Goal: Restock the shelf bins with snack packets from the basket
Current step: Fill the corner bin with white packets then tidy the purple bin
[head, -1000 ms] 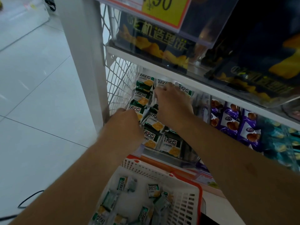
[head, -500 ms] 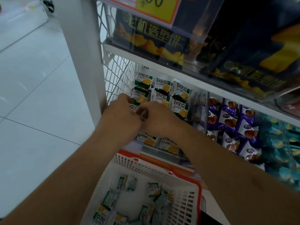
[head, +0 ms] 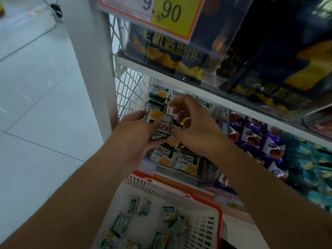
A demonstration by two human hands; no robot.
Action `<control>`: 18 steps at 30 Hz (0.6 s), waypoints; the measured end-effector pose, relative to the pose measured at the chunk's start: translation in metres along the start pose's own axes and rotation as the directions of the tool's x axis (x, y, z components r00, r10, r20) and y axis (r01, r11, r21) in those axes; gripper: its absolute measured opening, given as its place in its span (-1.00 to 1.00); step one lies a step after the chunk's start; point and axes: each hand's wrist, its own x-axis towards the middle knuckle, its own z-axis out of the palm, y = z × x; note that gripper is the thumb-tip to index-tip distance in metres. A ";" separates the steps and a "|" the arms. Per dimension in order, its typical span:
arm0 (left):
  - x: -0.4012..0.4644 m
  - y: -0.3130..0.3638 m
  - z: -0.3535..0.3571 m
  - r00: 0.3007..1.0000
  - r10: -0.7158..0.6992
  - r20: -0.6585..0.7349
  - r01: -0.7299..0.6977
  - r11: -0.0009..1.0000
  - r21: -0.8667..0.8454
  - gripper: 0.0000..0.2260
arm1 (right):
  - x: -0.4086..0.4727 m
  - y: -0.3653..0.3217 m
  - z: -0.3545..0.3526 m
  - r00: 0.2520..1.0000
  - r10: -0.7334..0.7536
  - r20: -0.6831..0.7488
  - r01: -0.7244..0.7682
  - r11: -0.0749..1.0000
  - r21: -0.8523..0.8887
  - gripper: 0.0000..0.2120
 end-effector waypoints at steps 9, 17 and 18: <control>0.004 0.000 -0.002 0.999 0.036 -0.021 -0.035 0.999 0.037 -0.71 | 0.003 -0.010 0.008 0.997 -0.059 0.055 0.068 0.983 -0.172 -0.42; 0.011 -0.010 -0.004 0.977 0.120 -0.179 -0.050 0.935 0.352 -0.77 | 0.006 -0.011 -0.003 0.969 -0.055 0.241 0.152 0.903 -0.402 -0.08; 0.010 -0.009 -0.003 0.973 0.145 -0.180 -0.066 0.919 0.388 -0.82 | 0.009 -0.010 -0.005 0.959 -0.085 0.271 0.196 0.889 -0.414 -0.05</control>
